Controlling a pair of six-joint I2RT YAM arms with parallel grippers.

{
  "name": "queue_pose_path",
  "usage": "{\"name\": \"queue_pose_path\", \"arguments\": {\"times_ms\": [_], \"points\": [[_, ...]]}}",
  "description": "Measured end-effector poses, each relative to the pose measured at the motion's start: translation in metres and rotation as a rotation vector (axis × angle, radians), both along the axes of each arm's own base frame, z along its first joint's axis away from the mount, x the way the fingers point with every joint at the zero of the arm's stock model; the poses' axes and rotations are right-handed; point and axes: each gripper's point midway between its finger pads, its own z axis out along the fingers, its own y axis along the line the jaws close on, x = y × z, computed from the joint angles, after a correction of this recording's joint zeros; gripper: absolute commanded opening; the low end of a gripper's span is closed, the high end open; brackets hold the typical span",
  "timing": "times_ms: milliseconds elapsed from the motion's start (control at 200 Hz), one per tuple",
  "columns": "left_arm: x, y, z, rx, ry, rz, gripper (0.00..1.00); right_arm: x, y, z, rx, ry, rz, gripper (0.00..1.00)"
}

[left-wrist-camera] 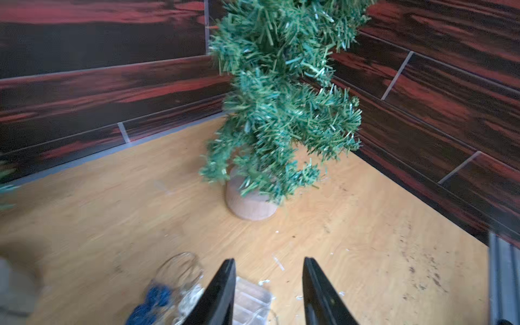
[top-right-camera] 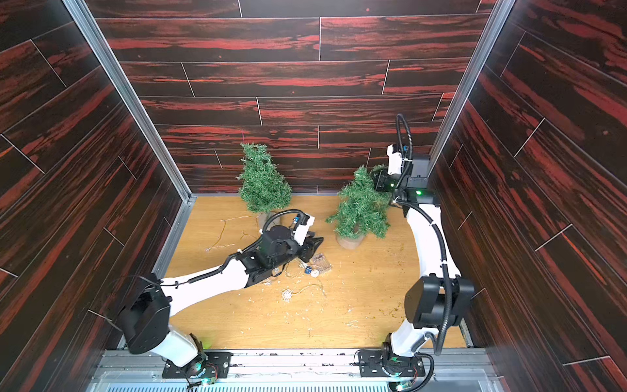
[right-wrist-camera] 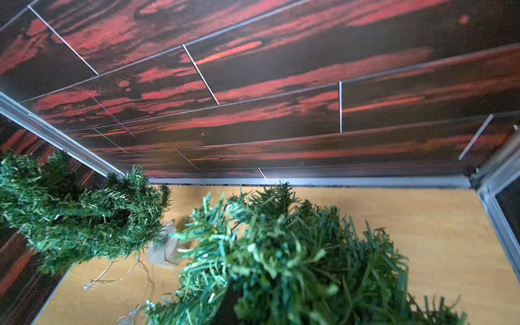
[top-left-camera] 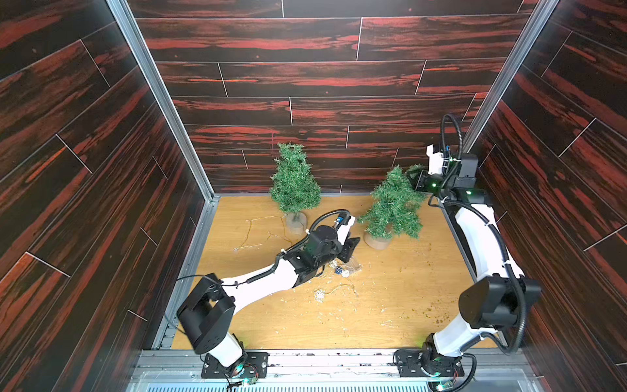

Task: Remove string lights from the small christmas tree
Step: Move the christmas tree to the center of the board.

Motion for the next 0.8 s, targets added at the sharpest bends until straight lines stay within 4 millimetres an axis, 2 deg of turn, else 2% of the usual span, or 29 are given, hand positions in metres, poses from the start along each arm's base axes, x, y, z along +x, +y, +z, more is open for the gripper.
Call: {"name": "queue_pose_path", "arguments": {"times_ms": [205, 376, 481, 601, 731, 802], "points": [[0.008, 0.035, 0.000, -0.010, 0.006, 0.101, 0.44, 0.011, 0.006, 0.001, -0.032, -0.034, 0.030, 0.16], [0.016, 0.062, -0.001, -0.031, 0.015, 0.186, 0.44, 0.012, 0.020, 0.000, -0.060, -0.051, 0.062, 0.23], [0.019, 0.071, -0.005, -0.031, 0.024, 0.220, 0.45, 0.010, 0.032, 0.000, -0.062, -0.052, 0.085, 0.32], [0.020, 0.077, -0.007, -0.027, 0.026, 0.244, 0.49, 0.008, 0.041, 0.001, -0.062, -0.058, 0.104, 0.49], [0.018, 0.088, -0.006, -0.029, 0.023, 0.276, 0.54, 0.008, 0.041, 0.002, -0.070, -0.063, 0.104, 0.57], [0.016, 0.097, -0.005, -0.028, 0.021, 0.297, 0.60, 0.007, 0.039, 0.002, -0.075, -0.061, 0.099, 0.67]]}}
